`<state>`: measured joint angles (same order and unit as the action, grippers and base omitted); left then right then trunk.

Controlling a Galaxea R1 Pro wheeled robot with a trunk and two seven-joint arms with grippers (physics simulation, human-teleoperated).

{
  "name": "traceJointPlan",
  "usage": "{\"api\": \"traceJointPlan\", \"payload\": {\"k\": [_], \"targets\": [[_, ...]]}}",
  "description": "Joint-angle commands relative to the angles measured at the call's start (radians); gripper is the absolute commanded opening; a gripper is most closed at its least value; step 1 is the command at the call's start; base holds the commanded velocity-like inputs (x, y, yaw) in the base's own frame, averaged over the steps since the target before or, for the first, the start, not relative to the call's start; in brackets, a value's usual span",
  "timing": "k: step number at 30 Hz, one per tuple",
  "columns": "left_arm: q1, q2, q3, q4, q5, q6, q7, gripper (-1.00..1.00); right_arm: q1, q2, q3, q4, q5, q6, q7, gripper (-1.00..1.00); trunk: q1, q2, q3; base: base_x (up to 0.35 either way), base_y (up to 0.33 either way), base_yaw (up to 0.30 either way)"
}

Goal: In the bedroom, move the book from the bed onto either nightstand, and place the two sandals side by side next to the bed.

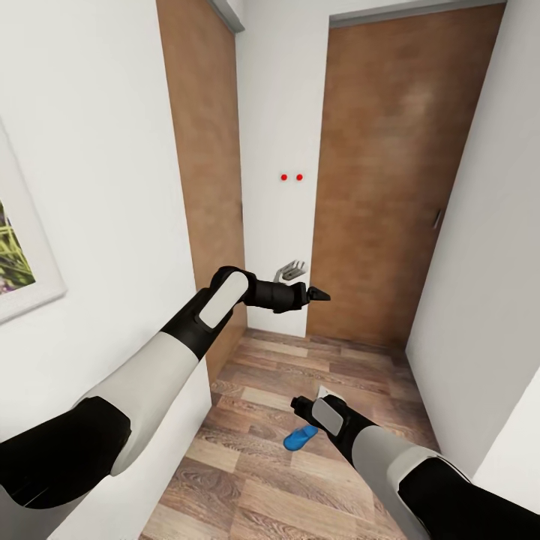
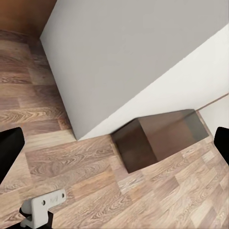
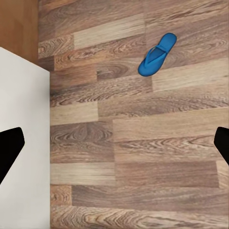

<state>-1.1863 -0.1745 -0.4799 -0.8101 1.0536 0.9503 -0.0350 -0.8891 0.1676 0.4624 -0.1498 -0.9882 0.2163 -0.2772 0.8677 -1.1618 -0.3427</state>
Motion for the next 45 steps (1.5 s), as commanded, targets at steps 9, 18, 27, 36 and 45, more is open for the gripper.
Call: {"api": "traceJointPlan", "payload": {"k": [9,18,27,36,45], "targets": [[-0.001,0.0,0.0,0.0,-0.003,0.002,-0.003,1.0,-0.001,-0.001,0.008,-0.002,-0.006,0.005,-0.007,1.0,0.035,-0.064,-0.044,0.0,0.0,0.0],[-0.001,0.0,0.0,0.0,-0.003,0.002,-0.003,1.0,-0.001,-0.001,0.007,-0.002,-0.006,0.005,-0.007,1.0,0.069,-0.127,-0.086,0.0,0.0,0.0],[-0.001,0.0,0.0,0.0,-0.003,0.002,-0.003,1.0,-0.001,-0.001,0.008,-0.003,-0.005,0.007,-0.056,1.0,0.104,-0.19,-0.129,0.0,0.0,0.0],[-0.001,0.0,0.0,0.0,-0.003,0.002,-0.003,1.0,-0.004,-0.003,0.01,-0.007,0.002,0.016,-0.133,1.0,0.138,-0.253,-0.171,0.0,0.0,0.0],[-0.001,0.0,0.0,0.0,-0.003,0.002,-0.003,1.0,-0.022,-0.003,0.011,-0.016,0.024,0.088,-0.159,1.0,0.173,-0.316,-0.214,0.0,0.0,0.0]]}}
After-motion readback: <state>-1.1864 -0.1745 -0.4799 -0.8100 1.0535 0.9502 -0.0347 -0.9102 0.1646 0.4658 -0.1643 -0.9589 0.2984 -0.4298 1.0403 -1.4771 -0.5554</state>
